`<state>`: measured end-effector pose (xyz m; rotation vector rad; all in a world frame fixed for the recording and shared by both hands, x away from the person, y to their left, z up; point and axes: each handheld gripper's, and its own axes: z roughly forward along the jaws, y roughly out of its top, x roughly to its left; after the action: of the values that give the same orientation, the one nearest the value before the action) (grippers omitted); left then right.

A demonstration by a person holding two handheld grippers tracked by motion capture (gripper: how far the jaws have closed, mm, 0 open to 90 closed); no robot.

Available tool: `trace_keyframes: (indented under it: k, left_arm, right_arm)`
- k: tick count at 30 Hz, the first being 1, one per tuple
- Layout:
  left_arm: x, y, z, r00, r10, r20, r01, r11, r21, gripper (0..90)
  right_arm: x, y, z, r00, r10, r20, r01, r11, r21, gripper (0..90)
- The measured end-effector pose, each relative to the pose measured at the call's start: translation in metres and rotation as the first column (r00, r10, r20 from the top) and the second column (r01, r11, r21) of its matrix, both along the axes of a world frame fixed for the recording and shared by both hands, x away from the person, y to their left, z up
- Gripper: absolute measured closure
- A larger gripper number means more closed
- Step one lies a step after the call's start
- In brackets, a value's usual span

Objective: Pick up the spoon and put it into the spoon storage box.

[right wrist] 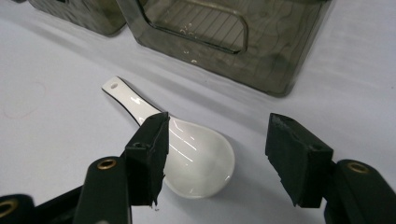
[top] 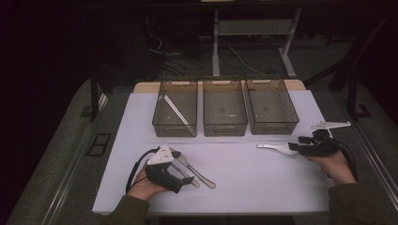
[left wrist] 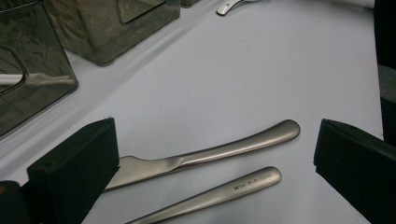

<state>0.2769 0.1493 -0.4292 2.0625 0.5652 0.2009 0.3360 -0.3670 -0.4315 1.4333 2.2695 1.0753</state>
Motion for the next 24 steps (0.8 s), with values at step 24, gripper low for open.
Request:
trace_keyframes:
  k: [24]
  left_arm:
    - [0.0004, 0.0004, 0.0001, 1.0000, -0.003, 0.002, 0.003, 1.0000, 0.004, 0.0]
  right_arm:
    - [0.0030, 0.0059, -0.0103, 0.9962, 0.033, -0.080, -0.039, 0.997, -0.066, 42.5]
